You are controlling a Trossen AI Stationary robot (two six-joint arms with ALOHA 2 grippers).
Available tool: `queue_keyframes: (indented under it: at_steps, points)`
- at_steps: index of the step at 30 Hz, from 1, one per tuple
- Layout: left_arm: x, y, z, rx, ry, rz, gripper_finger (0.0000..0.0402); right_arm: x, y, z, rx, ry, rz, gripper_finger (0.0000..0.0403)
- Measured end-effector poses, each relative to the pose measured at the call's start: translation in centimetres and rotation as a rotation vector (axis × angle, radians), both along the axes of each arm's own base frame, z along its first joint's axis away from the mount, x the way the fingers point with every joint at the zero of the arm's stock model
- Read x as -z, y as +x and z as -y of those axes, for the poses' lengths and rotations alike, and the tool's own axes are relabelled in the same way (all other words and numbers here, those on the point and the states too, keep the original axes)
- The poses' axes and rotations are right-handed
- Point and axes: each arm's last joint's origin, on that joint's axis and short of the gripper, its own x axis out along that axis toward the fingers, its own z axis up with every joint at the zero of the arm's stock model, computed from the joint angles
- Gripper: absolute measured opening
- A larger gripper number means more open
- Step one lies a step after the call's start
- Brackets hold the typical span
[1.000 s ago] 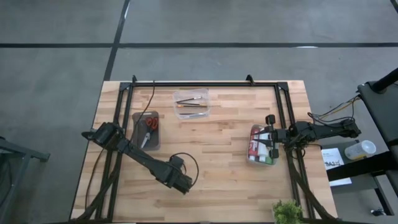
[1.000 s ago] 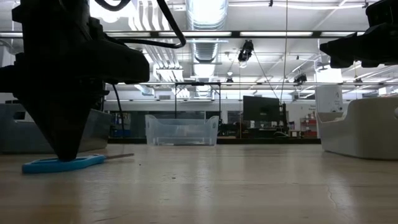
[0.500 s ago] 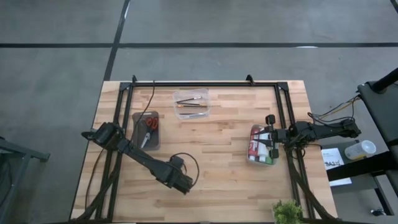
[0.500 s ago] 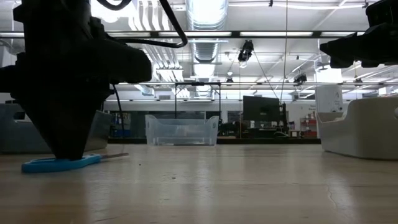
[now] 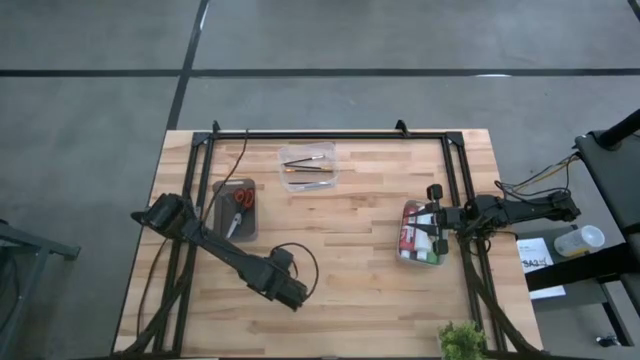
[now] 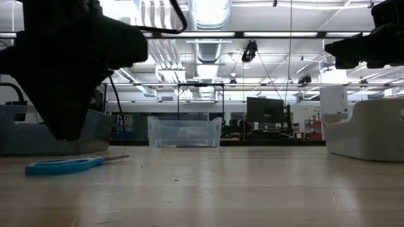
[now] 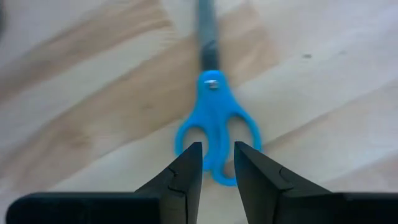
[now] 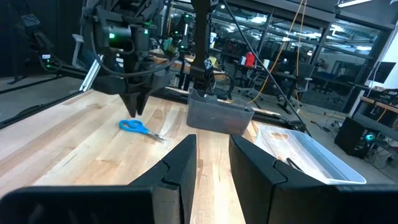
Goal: Pick & Place Paint Supplies
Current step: Put the blue scissors into the black bin
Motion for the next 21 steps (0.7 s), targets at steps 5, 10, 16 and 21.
queue_keyframes:
  at_steps: [5, 10, 16, 21]
  points:
    - [0.0, -0.6, -0.4, -0.002, 0.031, -0.055, 0.0102, 0.0, 0.0, 0.0, 0.000, 0.000, 0.000, 0.0091]
    - [1.0, -1.2, -0.7, -0.019, 0.039, -0.073, 0.0102, 0.0, 0.0, 0.0, 0.000, 0.000, 0.000, 0.0091]
    - [2.3, -1.5, -0.8, -0.036, 0.005, -0.059, 0.0102, 0.0, 0.0, 0.0, 0.000, 0.000, 0.000, 0.0091]
    - [3.1, -1.8, -0.9, -0.033, -0.013, -0.049, 0.0102, 0.0, 0.0, 0.0, 0.000, 0.000, 0.000, 0.0091]
